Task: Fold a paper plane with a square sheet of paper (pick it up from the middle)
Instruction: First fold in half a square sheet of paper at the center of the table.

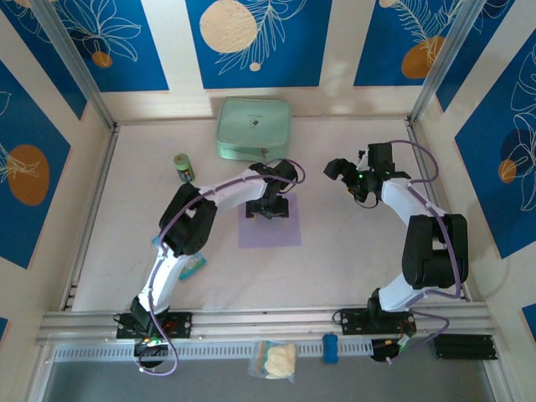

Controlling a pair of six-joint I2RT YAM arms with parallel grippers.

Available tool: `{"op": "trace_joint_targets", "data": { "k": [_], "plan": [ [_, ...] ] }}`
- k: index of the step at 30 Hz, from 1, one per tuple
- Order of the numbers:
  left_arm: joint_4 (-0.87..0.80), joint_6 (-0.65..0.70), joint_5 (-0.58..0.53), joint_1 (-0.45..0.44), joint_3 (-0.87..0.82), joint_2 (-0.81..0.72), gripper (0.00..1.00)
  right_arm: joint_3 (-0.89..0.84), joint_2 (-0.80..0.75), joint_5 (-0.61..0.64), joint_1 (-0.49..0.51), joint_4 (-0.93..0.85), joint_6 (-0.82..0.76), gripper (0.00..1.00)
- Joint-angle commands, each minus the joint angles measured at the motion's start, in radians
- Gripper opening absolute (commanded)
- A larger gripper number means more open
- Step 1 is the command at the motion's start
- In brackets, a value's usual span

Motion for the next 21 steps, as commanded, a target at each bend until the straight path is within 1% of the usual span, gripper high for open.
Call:
{"op": "trace_joint_targets", "data": {
  "k": [1,12,21],
  "plan": [
    [-0.055,-0.014,-0.008,-0.009,-0.015,0.088,0.83,0.023,0.012,-0.009,-0.002,-0.024,-0.004,0.97],
    [-0.078,-0.014,-0.025,-0.012,-0.018,0.104,0.77,0.029,0.018,0.007,-0.004,-0.035,0.0,0.97],
    [-0.072,-0.019,-0.012,-0.012,-0.021,0.094,0.73,0.03,0.021,0.012,-0.006,-0.038,0.001,0.97]
  ]
}}
